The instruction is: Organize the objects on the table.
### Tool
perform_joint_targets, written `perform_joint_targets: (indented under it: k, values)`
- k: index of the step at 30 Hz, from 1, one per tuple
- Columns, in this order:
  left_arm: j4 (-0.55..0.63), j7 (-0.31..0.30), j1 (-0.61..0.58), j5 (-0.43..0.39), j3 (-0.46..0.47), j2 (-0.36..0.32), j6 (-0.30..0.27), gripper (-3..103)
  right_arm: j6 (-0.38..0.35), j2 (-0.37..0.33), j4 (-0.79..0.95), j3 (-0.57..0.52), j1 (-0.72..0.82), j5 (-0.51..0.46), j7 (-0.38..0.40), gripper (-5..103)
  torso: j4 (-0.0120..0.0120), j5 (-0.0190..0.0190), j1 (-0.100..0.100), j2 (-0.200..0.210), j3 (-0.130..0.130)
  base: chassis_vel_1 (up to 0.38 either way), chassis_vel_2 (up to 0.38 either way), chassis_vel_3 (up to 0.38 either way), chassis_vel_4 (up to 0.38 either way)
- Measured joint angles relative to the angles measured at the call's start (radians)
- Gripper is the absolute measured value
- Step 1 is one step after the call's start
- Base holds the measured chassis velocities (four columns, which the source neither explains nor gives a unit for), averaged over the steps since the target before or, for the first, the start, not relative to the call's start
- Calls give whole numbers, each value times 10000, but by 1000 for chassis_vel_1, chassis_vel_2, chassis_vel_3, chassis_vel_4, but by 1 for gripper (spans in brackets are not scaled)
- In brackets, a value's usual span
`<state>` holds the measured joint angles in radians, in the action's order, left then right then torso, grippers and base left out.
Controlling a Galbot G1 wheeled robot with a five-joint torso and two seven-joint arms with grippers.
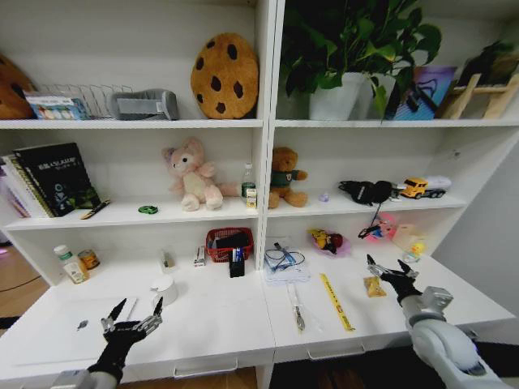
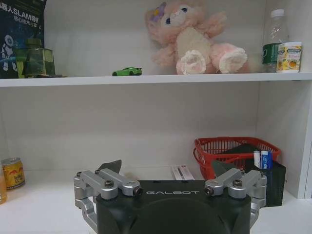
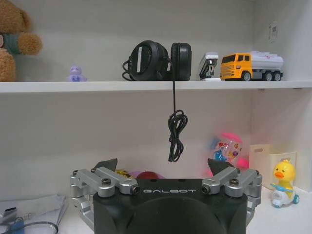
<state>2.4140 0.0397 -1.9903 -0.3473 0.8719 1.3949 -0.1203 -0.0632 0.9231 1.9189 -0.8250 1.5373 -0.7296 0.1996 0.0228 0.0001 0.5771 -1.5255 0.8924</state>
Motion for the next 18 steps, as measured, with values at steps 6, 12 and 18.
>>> perform_joint_targets:
  k: [6, 12, 18]
  values:
    - [0, 0, 0, 0, 1, 0, 0, 100, 211, 92, -78, -50, 93, 202, -223, 100, 0, -2, 0, -1, 0, -7, -6, 5, 8]
    - [0, -1, 0, 0, 1, 0, 0, 100, 327, 137, -102, 14, 98, 331, -304, 100, -2, -4, -1, -3, -1, -68, -66, 56, 85]
    - [0, 1, 0, 0, 0, 0, 0, 100, 643, 240, -261, 195, 85, 424, -500, 100, 0, -3, -2, -3, 0, -173, -172, 156, 182]
